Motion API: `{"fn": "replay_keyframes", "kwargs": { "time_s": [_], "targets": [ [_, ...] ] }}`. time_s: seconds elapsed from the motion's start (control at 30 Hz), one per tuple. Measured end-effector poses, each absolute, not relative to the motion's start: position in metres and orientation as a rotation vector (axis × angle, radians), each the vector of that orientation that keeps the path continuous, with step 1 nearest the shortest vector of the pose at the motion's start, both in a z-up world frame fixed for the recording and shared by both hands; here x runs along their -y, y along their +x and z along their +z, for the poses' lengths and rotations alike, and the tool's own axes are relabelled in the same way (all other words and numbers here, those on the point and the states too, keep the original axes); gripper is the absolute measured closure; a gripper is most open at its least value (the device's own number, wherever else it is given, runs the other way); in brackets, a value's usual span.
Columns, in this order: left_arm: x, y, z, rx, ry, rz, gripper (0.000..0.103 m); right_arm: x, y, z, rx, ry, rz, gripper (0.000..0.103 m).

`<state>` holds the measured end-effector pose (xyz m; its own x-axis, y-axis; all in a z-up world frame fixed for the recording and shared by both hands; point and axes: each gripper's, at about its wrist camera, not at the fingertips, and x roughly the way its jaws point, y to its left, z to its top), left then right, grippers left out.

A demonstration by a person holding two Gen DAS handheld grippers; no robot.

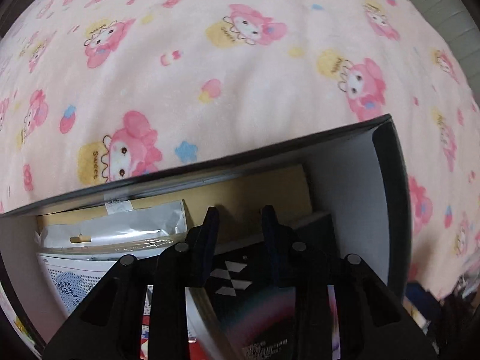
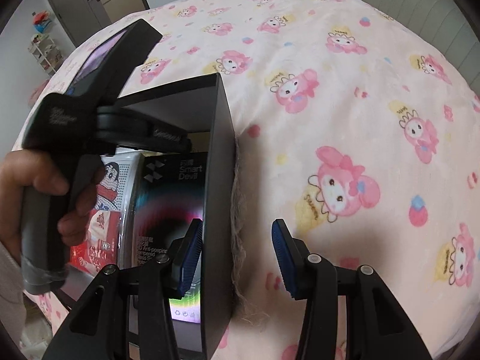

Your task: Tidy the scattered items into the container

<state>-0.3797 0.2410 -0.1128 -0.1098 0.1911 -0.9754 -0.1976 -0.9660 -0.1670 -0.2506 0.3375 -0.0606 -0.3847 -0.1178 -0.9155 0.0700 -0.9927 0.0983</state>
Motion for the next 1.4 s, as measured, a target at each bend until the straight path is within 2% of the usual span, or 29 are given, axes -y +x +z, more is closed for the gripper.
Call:
{"fn": "replay_keyframes", "kwargs": {
  "time_s": [0.2, 0.37, 0.47, 0.53, 0.63, 1.07, 1.1, 1.23, 1.4],
  "targets": [
    [-0.219, -0.370, -0.096, 0.107, -1.805, 2.175, 0.075, -0.332, -0.247, -0.044, 0.059, 1.621, -2.539, 0.060],
    [-0.199, -0.330, -0.081, 0.234, -1.753, 2.102, 0.072, -0.324, -0.238, -0.033, 0.079, 1.565, -2.516, 0.060],
    [-0.196, -0.303, -0.077, 0.205, -1.733, 2.071, 0.071, -0.319, -0.235, -0.032, 0.069, 1.551, -2.528, 0.060],
    [-0.202, -0.286, -0.079, 0.165, -1.740, 2.021, 0.066, -0.321, -0.228, -0.034, 0.070, 1.561, -2.569, 0.060],
    [-0.219, -0.272, -0.087, 0.081, -1.753, 1.973, 0.066, -0.332, -0.221, -0.037, 0.126, 1.572, -2.600, 0.060],
    [-0.265, -0.266, -0.108, -0.301, -1.829, 2.102, 0.069, -0.345, -0.205, -0.037, 0.115, 1.576, -2.631, 0.059],
    [-0.261, -0.266, -0.106, -0.291, -1.834, 2.112, 0.069, -0.344, -0.203, -0.035, 0.112, 1.563, -2.631, 0.059],
    [-0.228, -0.260, -0.078, -0.058, -1.720, 2.148, 0.070, -0.336, -0.200, -0.027, 0.136, 1.514, -2.619, 0.059],
    [-0.194, -0.237, -0.040, -0.094, -1.586, 2.294, 0.068, -0.318, -0.197, -0.020, 0.148, 1.479, -2.604, 0.059]
  ]
}}
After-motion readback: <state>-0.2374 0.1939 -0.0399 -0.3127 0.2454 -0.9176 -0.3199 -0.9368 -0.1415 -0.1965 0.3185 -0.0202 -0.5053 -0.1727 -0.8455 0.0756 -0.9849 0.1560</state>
